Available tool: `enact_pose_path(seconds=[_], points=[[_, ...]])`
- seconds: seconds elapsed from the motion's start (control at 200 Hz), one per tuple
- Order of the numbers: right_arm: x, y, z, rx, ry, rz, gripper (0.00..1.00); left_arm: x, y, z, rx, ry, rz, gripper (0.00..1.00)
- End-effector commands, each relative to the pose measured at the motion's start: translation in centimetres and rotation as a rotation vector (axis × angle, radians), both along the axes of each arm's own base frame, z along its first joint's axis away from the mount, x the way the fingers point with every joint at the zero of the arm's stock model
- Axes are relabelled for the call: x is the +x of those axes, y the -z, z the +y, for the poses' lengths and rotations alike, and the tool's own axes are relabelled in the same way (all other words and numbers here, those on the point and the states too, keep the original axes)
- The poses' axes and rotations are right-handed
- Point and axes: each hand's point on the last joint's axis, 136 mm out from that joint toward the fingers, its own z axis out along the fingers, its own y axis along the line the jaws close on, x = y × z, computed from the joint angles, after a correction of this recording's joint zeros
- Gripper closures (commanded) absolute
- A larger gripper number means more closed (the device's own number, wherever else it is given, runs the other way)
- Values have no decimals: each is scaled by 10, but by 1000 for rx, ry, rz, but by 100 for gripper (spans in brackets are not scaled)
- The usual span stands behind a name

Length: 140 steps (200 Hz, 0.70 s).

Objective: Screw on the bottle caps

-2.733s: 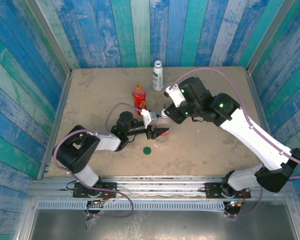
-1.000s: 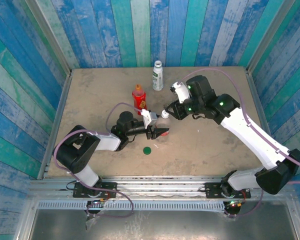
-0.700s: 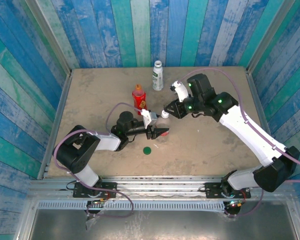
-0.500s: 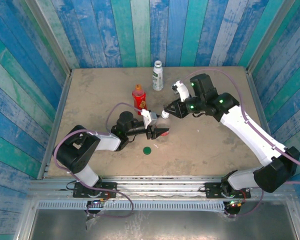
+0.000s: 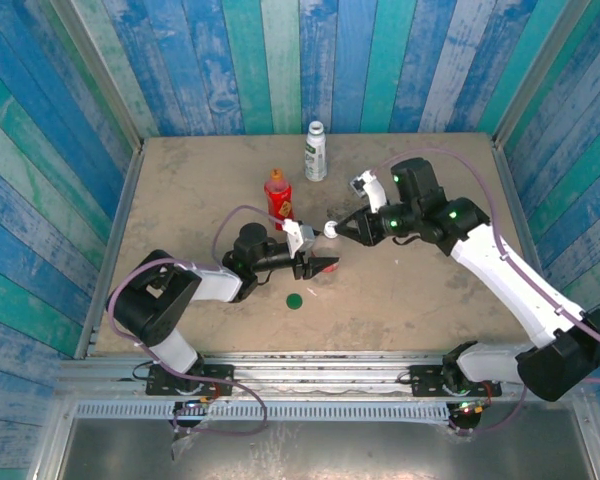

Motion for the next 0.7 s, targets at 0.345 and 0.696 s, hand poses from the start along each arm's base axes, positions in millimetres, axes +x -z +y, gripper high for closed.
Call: enact_pose_path(seconds=[0.345,0.696], points=[[15,-16,-5,-8,51,-20,61,-1,39,1,83,-5,120,34],[14,-4,13,14,-40,73,77,-1,40,2,85,-7,122,34]])
